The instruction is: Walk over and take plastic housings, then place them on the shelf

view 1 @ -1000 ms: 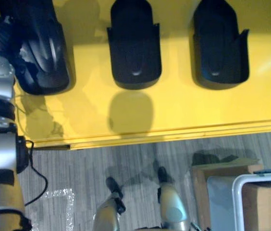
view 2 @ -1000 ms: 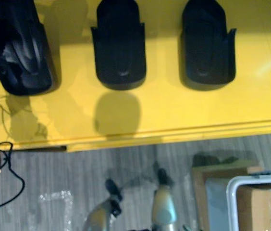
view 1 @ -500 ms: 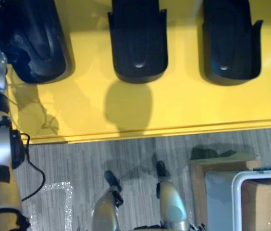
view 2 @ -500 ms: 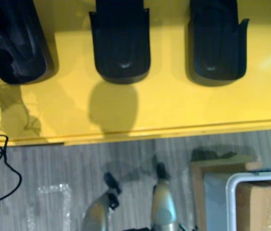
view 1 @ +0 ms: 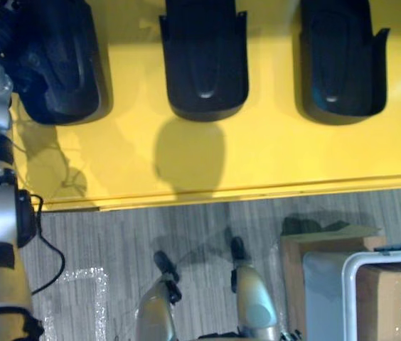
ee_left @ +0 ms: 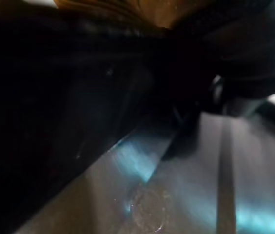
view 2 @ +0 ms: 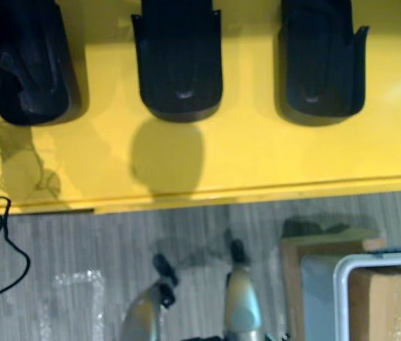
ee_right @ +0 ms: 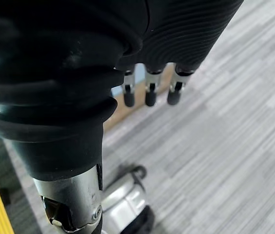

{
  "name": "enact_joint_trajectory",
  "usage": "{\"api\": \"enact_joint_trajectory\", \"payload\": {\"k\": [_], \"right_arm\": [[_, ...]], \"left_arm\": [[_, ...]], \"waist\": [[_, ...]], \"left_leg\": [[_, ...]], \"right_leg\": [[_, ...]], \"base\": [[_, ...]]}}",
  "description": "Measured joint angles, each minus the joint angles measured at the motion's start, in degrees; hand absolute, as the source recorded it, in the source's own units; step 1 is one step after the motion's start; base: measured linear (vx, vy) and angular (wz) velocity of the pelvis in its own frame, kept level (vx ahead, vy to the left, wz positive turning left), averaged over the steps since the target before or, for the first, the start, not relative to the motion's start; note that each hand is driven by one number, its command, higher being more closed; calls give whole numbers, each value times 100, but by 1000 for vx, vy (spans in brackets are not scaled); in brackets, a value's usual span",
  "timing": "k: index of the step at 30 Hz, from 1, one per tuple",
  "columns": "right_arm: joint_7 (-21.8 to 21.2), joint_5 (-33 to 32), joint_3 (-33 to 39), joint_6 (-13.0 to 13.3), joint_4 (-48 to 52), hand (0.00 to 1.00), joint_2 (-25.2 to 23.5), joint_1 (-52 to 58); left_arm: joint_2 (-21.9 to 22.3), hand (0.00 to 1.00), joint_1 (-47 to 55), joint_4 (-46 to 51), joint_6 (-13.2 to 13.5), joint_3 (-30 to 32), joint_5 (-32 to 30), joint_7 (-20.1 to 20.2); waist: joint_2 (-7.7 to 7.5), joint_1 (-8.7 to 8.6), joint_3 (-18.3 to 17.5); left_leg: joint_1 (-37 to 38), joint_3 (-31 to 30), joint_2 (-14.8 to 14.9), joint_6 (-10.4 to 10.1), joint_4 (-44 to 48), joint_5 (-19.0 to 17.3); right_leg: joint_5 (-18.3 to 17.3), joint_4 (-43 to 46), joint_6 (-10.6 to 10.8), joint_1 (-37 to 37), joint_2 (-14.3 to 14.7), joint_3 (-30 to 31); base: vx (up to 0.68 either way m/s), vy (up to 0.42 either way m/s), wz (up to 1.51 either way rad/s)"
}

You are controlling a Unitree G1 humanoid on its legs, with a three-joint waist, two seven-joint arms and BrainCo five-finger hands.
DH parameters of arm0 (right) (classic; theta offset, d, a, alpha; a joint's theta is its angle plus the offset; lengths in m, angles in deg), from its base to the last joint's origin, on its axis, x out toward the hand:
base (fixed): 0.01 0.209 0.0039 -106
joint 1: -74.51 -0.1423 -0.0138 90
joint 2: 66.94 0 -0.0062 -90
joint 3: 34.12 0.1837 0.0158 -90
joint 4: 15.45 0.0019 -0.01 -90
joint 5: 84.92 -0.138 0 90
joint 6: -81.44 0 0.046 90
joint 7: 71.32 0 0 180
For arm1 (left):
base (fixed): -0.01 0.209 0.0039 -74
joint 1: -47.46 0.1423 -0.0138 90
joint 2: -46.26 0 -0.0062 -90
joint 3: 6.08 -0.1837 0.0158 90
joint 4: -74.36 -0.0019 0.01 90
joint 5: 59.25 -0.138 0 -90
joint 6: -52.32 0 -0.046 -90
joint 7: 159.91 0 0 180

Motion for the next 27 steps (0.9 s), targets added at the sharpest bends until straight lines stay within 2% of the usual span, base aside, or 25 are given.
{"api": "enact_joint_trajectory", "payload": {"k": [5, 6, 13, 19, 27], "right_arm": [[-1, 0, 0, 0, -3, 0, 1, -1], [-1, 0, 0, 0, -3, 0, 1, -1], [0, 0, -11, 1, -35, 0, 4, -1], [3, 0, -93, 1, -133, 0, 21, -4], [5, 1, -103, 0, -137, 0, 21, -6]], "left_arm": [[0, 100, -40, 2, -16, -61, -222, 5], [0, 0, -40, 2, -24, -61, -257, 5], [1, 0, 142, 0, -33, -67, -607, -26], [0, 0, 258, 1, -43, -51, -648, -76], [6, 0, 340, 2, -191, 130, -637, -190]], "waist": [[2, 6, 0], [2, 6, 0], [3, -12, -2], [6, -12, -3], [7, -32, -4]], "left_leg": [[6, -1, -2, 1, 0, 1], [7, -1, -3, 1, -1, 1], [85, 2, -12, 2, -17, 2], [84, 1, -44, 5, -40, 4], [76, 9, -96, 10, -62, 8]], "right_leg": [[0, 0, 0, 0, -1, 2], [0, 0, 0, 0, -2, 3], [0, -5, 0, 65, -6, 12], [42, -58, 11, 66, -27, 12], [133, -155, 24, 77, -67, 20]], "base": [[0, 0, 0], [0, 0, 0], [0, 0, 0], [0, 0, 0], [0, 5, -1]]}}
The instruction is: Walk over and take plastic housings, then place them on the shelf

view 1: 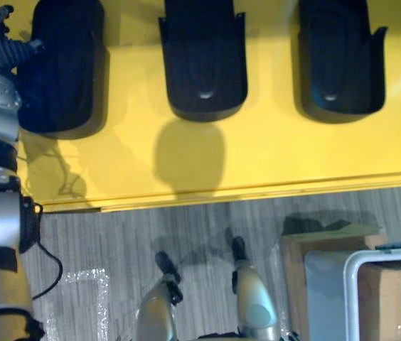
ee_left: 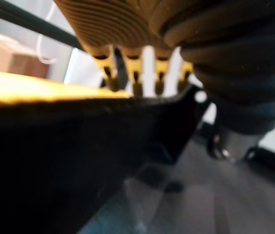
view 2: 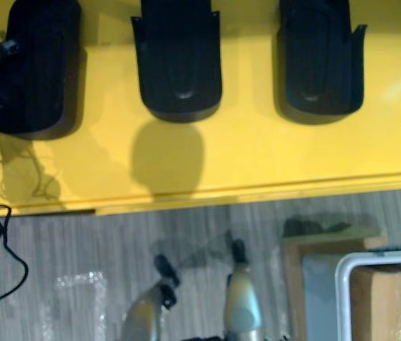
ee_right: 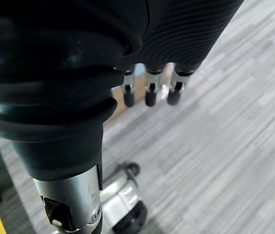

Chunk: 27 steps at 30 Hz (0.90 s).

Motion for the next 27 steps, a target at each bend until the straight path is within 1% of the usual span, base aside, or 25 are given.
{"api": "enact_joint_trajectory", "payload": {"k": [2, 4, 6, 8, 10, 12, 14, 15, 16, 17, 18, 19, 21, 22, 23, 24, 25, 26, 27], "right_arm": [[3, 1, -2, 0, -1, 0, 0, 0], [11, 3, -20, 1, -1, 0, 0, 0], [40, 14, -21, 4, -2, 0, 2, 0], [239, 67, -82, 14, 3, 0, 42, -7], [414, 142, -101, 24, 22, 0, 103, -25], [516, 190, -92, 25, 73, 0, 154, -36], [690, 339, 36, 27, 243, 0, 228, -160], [777, 443, 74, 34, 313, 0, 244, -179], [907, 559, 81, 51, 494, 0, 297, -180], [1113, 815, 116, 57, 685, 0, 357, -171], [1206, 937, 143, 63, 792, 0, 375, -175], [1364, 1085, 162, 66, 1106, 0, 410, -182], [1565, 1317, 218, 78, 1600, 0, 455, -178], [1714, 1445, 332, 78, 1905, 0, 464, -178], [1781, 1504, 378, 76, 2076, 0, 471, -184], [1904, 1661, 470, 76, 2448, 0, 481, -206], [2028, 1825, 585, 59, 2827, 0, 498, -221], [2082, 1913, 659, 30, 3063, 0, 497, -227], [2259, 2161, 835, -12, 3595, 0, 498, -228]], "left_arm": [[5, 0, 2, 5, -19, 166, 29, -130], [63, 0, 3, 40, -81, 379, 57, -383], [208, 0, 12, 132, -121, 580, 106, -592], [420, 0, 221, 547, -172, 786, 237, -1000], [515, 0, 363, 768, -189, 806, 335, -1299], [545, 0, 440, 999, -203, 826, 434, -1478], [683, 0, 640, 1594, -203, 1063, 516, -1795], [722, 0, 752, 1779, -188, 1063, 532, -1899], [758, 0, 1041, 2138, -159, 1063, 537, -2020], [871, 0, 1323, 2471, -96, 1077, 544, -2153], [930, 0, 1445, 2638, -62, 1088, 543, -2209], [1009, 0, 1702, 3009, 2, 1124, 542, -2319], [1242, 0, 2132, 3708, 35, 1242, 535, -2450], [1394, 0, 2548, 4261, 95, 1269, 527, -2550], [1460, 0, 2760, 4510, 154, 1304, 523, -2580], [1653, 0, 3141, 4954, 243, 1465, 453, -2606], [1829, 0, 3436, 5291, 276, 1540, 426, -2625], [1906, 0, 3630, 5507, 280, 1603, 423, -2627], [2104, 0, 4023, 6026, 287, 1740, 411, -2653]], "waist": [[1, -16, -1], [2, -28, -2], [6, -27, -6], [10, -36, -13], [13, -48, -17], [43, -46, -59], [71, -53, -82], [84, -50, -117], [118, -59, -253], [195, -64, -478], [225, -45, -585], [263, -41, -710], [322, -62, -818], [364, -36, -1051], [383, -30, -1151], [407, -3, -1247], [426, 15, -1299], [439, 8, -1340], [465, -4, -1449]], "left_leg": [[0, -2, -6, 1, 1, 0], [3, -5, -19, 15, 1, 10], [8, -12, -27, 17, 1, 11], [52, -32, -41, 19, 2, 12], [139, -34, -48, 19, 0, 12], [152, -37, -49, 19, -1, 12], [310, -41, -64, 19, -44, 12], [356, -40, -68, 19, -52, 12], [428, -42, -85, 19, -92, 11], [452, -54, -98, 19, -159, 11], [452, -54, -103, 19, -169, 11], [522, -68, -123, 19, -191, 11], [718, -182, -153, 18, -259, 11], [744, -192, -169, 16, -341, 13], [758, -193, -178, 7, -375, 18], [866, -198, -208, 1, -448, 40], [973, -240, -233, -8, -515, 61], [1041, -265, -255, -13, -604, 101], [1154, -309, -304, -17, -804, 201]], "right_leg": [[7, -2, 4, 3, -5, 0], [18, -7, 12, 10, -15, 0], [24, -11, 18, 22, -21, -2], [44, -65, 29, 104, -32, -9], [45, -81, 29, 194, -35, -15], [46, -82, 31, 208, -34, -22], [78, -164, 39, 395, -35, -28], [95, -207, 41, 452, -35, -30], [111, -287, 51, 548, -43, -34], [161, -391, 56, 606, -41, -57], [173, -424, 55, 616, -42, -59], [179, -480, 61, 722, -58, -79], [179, -559, 61, 1000, -73, -203], [179, -583, 61, 1009, -73, -217], [179, -603, 61, 1016, -74, -219], [179, -641, 61, 1119, -86, -232], [178, -676, 62, 1250, -98, -313], [178, -700, 62, 1308, -100, -348], [178, -737, 62, 1383, -109, -380]], "base": [[0, 0, 0], [0, 0, 0], [-5, 10, 2], [-3, 12, 2], [0, 0, 0], [0, 0, 0], [0, 0, 0], [17, 28, -3], [0, 0, 0], [33, 27, 3], [35, 16, 7], [50, 22, 6], [18, 25, 17], [-5, 21, 15], [21, 20, 4], [19, 20, 6], [1, 19, 10], [-26, 17, 19], [-25, 12, 16]]}}
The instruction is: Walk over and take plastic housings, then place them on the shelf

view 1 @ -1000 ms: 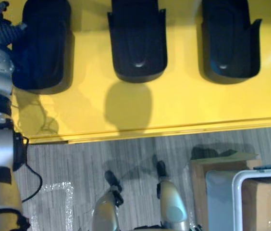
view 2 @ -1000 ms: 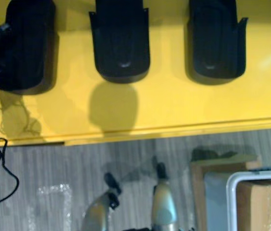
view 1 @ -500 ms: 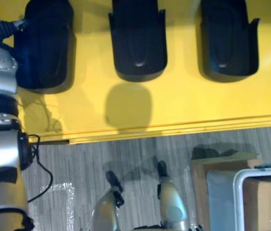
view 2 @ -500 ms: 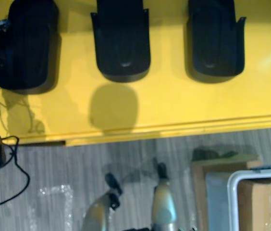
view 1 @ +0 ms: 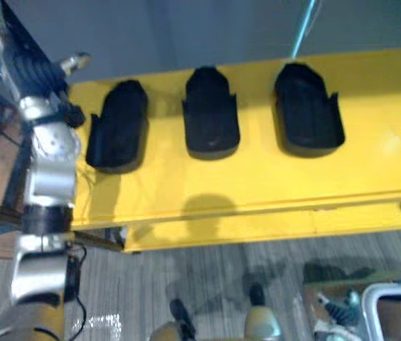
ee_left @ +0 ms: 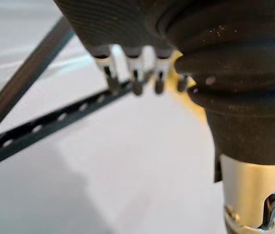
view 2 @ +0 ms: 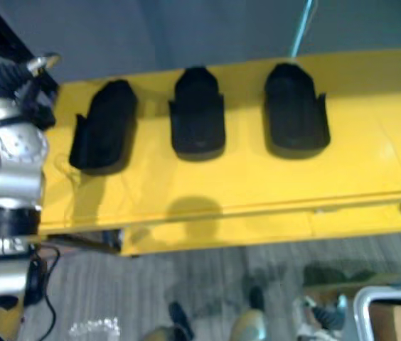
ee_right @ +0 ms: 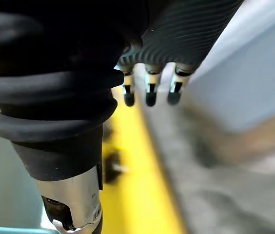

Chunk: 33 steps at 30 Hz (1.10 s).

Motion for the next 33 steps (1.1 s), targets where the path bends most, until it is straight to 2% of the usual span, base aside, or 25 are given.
{"api": "enact_joint_trajectory", "payload": {"k": [4, 5, 8, 11, 14, 17, 19, 20, 22, 23, 25, 28, 33], "right_arm": [[715, 845, 820, -114, 1659, 0, 29, -373], [759, 891, 852, -118, 1728, 0, 35, -411], [1454, 1444, 1169, -135, 2770, 0, 102, -1007], [1797, 1752, 1001, -121, 3319, 0, 110, -1413], [1796, 1850, 605, -52, 3462, 0, 273, -1595], [1321, 1420, 3, 287, 3443, 0, 1026, -1839], [814, 878, -635, 583, 3104, 0, 2218, -2376], [680, 739, -818, 649, 2936, 0, 2541, -2529], [10, 77, -1561, 834, 2240, 0, 3642, -3175], [-172, -77, -1745, 853, 2092, 0, 3882, -3303], [-718, -371, -2521, 896, 1542, 0, 4787, -3846], [-1142, -548, -3188, 941, 1034, 0, 5451, -4490], [-1428, -660, -3996, 1038, 850, 0, 5994, -4964]], "left_arm": [[768, 0, 1194, 1709, 444, 418, -380, -67], [805, 0, 1255, 1785, 467, 426, -384, -64], [1785, 0, 2405, 2954, 900, 443, -435, -59], [2288, 0, 3213, 3301, 1126, 263, -434, -18], [2565, 0, 3832, 3354, 1255, -20, -420, 56], [2681, 0, 4564, 2990, 1311, -641, -437, 263], [2670, 0, 4997, 2089, 1351, -972, -568, 538], [2664, 0, 5052, 1766, 1345, -1042, -597, 614], [2647, 0, 5235, 509, 1321, -1197, -596, 918], [2647, 0, 5279, 237, 1299, -1219, -597, 1009], [2629, 0, 5437, -651, 1263, -1285, -594, 1199], [2577, 0, 5578, -1404, 1238, -1304, -838, 1325], [2611, 0, 5778, -2161, 1241, -1296, -1030, 1344]], "waist": [[-8, 81, -234], [-11, 94, -242], [-35, 150, -485], [-52, 279, -588], [-104, 334, -607], [-129, 469, -607], [-161, 470, -638], [-185, 471, -670], [-329, 491, -755], [-370, 506, -786], [-525, 603, -766], [-623, 771, -789], [-615, 936, -774]], "left_leg": [[343, -47, -51, -25, -451, 234], [358, -46, -50, -26, -451, 234], [446, -204, -58, -28, -454, 255], [464, -322, -60, -48, -484, 290], [462, -426, -62, -53, -489, 324], [436, -554, -90, -73, -494, 360], [304, -688, -101, -83, -494, 412], [252, -729, -101, -84, -494, 432], [108, -880, -92, -46, -492, 527], [78, -915, -89, -45, -491, 538], [61, -1009, -84, -14, -490, 591], [59, -1082, -85, -10, -490, 594], [63, -1170, -48, -12, -499, 634]], "right_leg": [[-1, -52, 0, 226, 26, -130], [-1, -52, 0, 236, 26, -128], [-6, -91, -3, 443, 25, -288], [-18, -102, -7, 535, 26, -394], [-68, -100, -47, 589, 27, -490], [-124, -95, 14, 618, -8, -601], [-113, -128, 48, 602, -12, -753], [-105, -133, 59, 572, -9, -783], [-21, -142, 74, 538, 23, -914], [0, -139, 70, 536, 36, -933], [35, -154, 63, 614, 52, -1059], [22, -156, 43, 635, 55, -1093], [-13, -139, -3, 698, 81, -1202]], "base": [[-9, 7, 10], [0, 0, 0], [-13, 3, 18], [-73, 8, 19], [-76, 7, 22], [-83, 24, 20], [-48, 11, 28], [-28, 2, 33], [0, -8, 28], [39, -17, 28], [55, -19, 22], [16, -9, 14], [-29, -12, 8]]}}
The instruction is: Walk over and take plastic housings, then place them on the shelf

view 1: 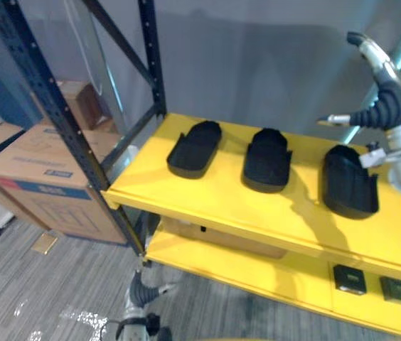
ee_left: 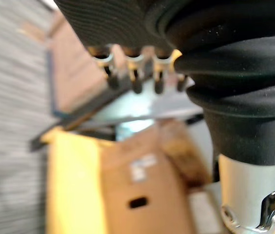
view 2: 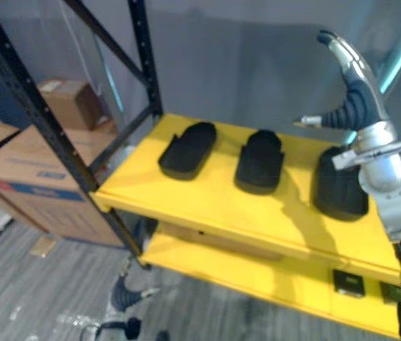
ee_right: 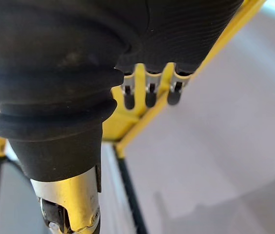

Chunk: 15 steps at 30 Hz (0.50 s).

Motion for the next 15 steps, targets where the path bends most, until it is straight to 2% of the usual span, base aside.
{"api": "enact_joint_trajectory", "payload": {"k": [4, 6, 11, 15], "right_arm": [[-467, -33, -656, -6, -60, 0, 456, -110], [-596, -29, -767, -21, -114, 0, 462, -168], [-613, -22, -864, -29, -139, 0, 450, -316], [-689, 70, -956, -49, -133, 0, 410, -554]], "left_arm": [[24, 0, 36, -443, 18, 12, -34, 105], [26, 0, 0, -499, 25, 22, -29, 143], [60, 0, -210, -718, 27, 121, 55, 250], [113, 0, -432, -1004, -20, 377, 412, 402]], "waist": [[-70, 136, 54], [-85, 147, 64], [-153, 282, 110], [-242, 302, 176]], "left_leg": [[-45, 13, 63, -29, -3, 17], [-62, -5, 61, -33, -3, 21], [-107, -21, 58, -33, -3, 30], [-148, -70, 55, -29, -2, 35]], "right_leg": [[-54, 18, -64, -94, 25, 12], [-51, 9, -60, -96, 20, 6], [-17, -48, -44, -106, 16, -3], [15, -81, -9, -83, 33, -34]], "base": [[-54, -2, -3], [-39, 14, 4], [-3, 3, 1], [35, -10, 6]]}}
